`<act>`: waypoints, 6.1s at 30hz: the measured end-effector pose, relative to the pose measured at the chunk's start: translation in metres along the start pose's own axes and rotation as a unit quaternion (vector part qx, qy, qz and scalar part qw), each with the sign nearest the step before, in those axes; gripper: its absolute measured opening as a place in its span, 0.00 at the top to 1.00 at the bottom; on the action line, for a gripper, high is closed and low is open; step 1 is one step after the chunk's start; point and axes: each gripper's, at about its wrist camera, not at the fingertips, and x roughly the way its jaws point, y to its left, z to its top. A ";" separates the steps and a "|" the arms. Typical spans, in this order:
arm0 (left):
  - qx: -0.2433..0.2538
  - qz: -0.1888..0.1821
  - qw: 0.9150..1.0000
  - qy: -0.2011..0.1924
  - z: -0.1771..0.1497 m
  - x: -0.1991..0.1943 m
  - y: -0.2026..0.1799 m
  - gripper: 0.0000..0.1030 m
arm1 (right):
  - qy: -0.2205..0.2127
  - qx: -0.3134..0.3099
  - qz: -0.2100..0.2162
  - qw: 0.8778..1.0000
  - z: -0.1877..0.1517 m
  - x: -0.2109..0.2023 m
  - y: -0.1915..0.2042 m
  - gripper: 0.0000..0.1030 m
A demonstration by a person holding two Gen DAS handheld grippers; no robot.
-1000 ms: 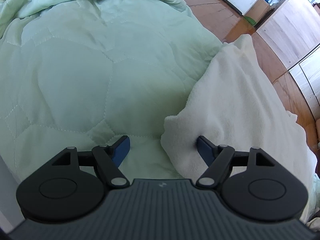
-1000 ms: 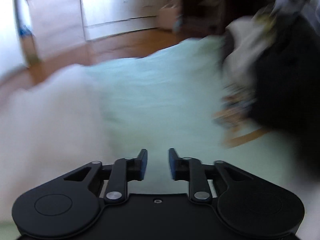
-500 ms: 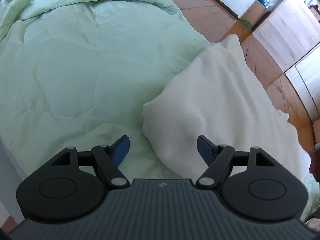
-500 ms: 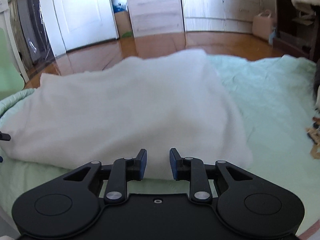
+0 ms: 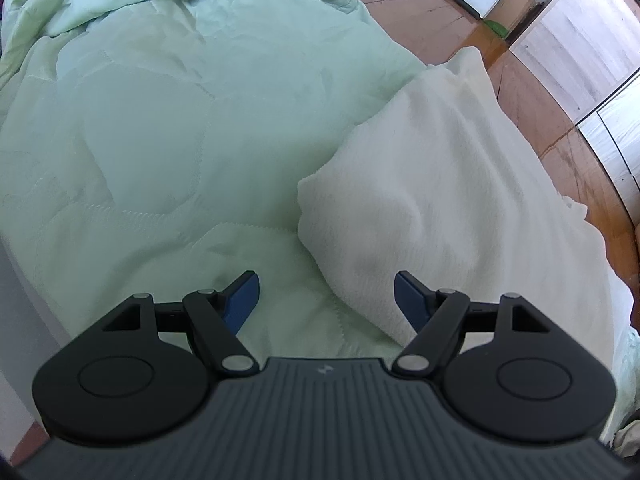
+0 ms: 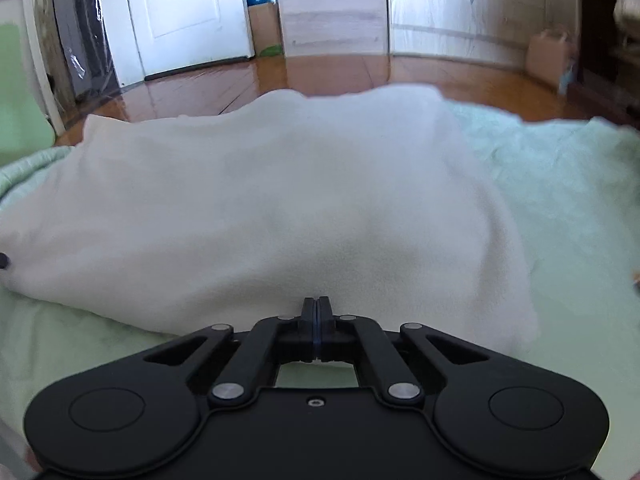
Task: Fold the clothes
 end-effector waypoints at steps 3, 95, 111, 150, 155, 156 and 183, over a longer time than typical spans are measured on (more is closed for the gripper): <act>0.000 0.002 1.000 -0.002 0.000 -0.003 0.001 0.28 | 0.000 0.019 -0.021 1.000 -0.008 -0.016 -0.010 0.99; -0.031 -0.023 0.996 -0.083 -0.054 -0.071 -0.036 0.60 | -0.067 0.344 -0.049 0.935 -0.035 -0.054 -0.202 0.75; -0.052 -0.195 0.957 0.211 -0.093 -0.006 -0.114 0.61 | -0.130 0.149 0.026 0.980 0.032 -0.097 -0.138 0.75; -0.082 -0.196 0.976 0.056 0.006 -0.080 -0.004 0.29 | 0.001 -0.141 0.286 0.948 0.039 -0.059 0.161 0.48; -0.072 -0.201 0.976 0.044 0.008 -0.088 -0.004 0.31 | 0.032 -0.070 0.310 0.947 0.054 -0.069 0.121 0.44; -0.071 -0.204 0.975 0.045 0.008 -0.090 -0.004 0.31 | 0.035 -0.067 0.283 0.956 0.057 -0.069 0.113 0.44; 0.085 -0.136 0.985 0.067 -0.018 -0.081 -0.086 0.87 | 0.170 0.024 0.045 0.984 0.048 -0.037 0.023 0.31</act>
